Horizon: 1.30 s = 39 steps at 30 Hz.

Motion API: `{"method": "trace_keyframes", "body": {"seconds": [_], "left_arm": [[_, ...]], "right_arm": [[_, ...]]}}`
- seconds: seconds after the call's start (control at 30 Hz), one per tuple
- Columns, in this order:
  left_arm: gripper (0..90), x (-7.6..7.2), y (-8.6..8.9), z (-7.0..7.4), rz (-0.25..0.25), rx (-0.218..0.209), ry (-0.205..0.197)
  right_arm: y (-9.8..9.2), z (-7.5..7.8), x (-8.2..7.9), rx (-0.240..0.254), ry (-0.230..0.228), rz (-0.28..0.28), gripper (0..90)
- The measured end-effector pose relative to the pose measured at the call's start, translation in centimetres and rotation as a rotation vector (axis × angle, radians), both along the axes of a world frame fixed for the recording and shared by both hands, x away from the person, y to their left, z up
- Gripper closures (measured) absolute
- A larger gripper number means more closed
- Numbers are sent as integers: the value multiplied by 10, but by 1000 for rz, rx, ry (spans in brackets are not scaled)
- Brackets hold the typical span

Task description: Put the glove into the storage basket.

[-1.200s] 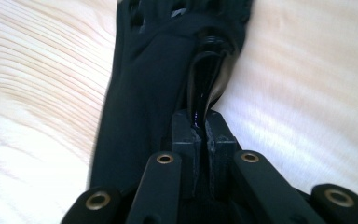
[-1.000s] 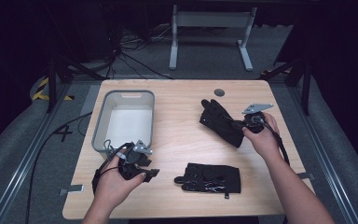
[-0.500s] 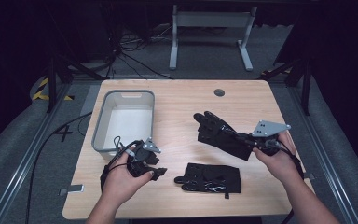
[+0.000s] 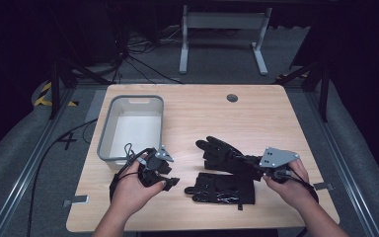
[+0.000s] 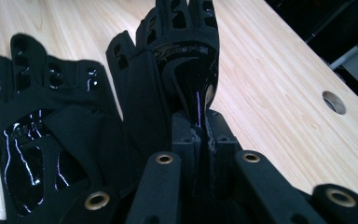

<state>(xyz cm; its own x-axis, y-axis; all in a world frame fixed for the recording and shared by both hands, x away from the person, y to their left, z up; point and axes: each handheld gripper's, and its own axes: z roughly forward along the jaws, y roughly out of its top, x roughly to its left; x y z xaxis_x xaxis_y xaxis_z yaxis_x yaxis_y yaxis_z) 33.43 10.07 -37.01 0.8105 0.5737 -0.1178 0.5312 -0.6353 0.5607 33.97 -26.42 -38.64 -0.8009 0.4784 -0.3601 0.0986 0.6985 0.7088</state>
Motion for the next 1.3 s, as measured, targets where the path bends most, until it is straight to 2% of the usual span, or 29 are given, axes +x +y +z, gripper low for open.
{"method": "trace_keyframes", "body": {"seconds": [0.13,0.2,0.33,0.37,0.5,0.53,0.57,0.67,0.73,0.83,0.9,0.93,1.0,1.1,1.17,1.2,1.23,1.3], "left_arm": [[538,-1,3,0,-1,-17,7],[538,-1,4,1,5,-15,3],[536,-2,5,1,8,-17,0],[534,-2,4,0,10,-17,0],[531,-2,4,0,7,-11,0],[529,-2,3,0,5,-9,-1],[528,-2,3,0,5,-6,-2],[527,-2,3,-1,4,-10,1],[527,-2,3,0,4,-7,0],[527,-2,3,0,3,-13,2],[527,-2,3,0,5,-15,1],[527,-2,3,0,6,-16,1],[526,-2,3,0,3,-14,4],[525,-3,2,0,1,-12,2],[525,-3,2,1,1,-13,2],[526,-3,2,1,-2,-17,2],[526,-3,1,1,-6,-19,3],[525,-4,-1,0,-12,-14,4]], "right_arm": [[5,-9,3,3,28,9,844],[8,-12,3,-4,21,18,843],[17,-15,-5,-53,-22,68,823],[20,-17,-10,-61,-33,83,781],[22,-17,-18,-53,-29,106,727],[23,-17,-22,-41,1,128,689],[23,-16,-25,-38,13,140,688],[24,-16,-31,-45,29,165,687],[26,-15,-37,-45,56,194,668],[26,-16,-45,-47,136,244,615],[24,-16,-50,-35,203,267,539],[24,-16,-50,-35,203,267,539],[20,-11,-51,28,257,273,519],[19,-9,-48,42,254,252,522],[17,-8,-44,45,248,213,538],[15,-9,-39,58,268,153,545],[15,-9,-39,58,268,153,545],[15,-14,-33,87,319,102,559]]}}
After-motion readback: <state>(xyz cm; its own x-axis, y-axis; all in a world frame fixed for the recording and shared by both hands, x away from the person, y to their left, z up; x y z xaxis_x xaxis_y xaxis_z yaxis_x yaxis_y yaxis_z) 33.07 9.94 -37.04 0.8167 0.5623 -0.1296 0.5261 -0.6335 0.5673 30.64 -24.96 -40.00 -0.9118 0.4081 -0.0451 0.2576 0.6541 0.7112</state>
